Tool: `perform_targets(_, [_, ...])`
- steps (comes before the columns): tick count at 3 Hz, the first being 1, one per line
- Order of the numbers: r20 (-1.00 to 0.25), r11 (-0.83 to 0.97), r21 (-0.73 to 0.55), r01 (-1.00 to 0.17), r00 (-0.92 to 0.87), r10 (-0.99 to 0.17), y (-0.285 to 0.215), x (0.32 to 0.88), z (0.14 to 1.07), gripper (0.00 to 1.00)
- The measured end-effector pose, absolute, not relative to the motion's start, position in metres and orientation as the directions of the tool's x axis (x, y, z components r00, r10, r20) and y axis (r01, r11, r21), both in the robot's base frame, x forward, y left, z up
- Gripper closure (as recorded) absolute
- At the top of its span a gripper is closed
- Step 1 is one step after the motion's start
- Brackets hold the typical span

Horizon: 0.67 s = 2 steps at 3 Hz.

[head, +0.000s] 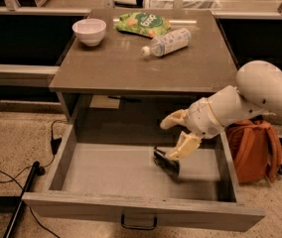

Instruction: Place rxbar chocolate into top drawer

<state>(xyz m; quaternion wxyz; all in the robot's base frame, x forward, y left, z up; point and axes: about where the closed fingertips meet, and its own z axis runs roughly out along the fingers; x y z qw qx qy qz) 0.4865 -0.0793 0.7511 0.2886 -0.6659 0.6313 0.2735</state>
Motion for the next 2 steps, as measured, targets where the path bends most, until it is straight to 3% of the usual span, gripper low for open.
perform_targets(2, [-0.727,-0.033,-0.036,-0.999,0.049,-0.685,-0.0796,0.4865,0.7510,0.00])
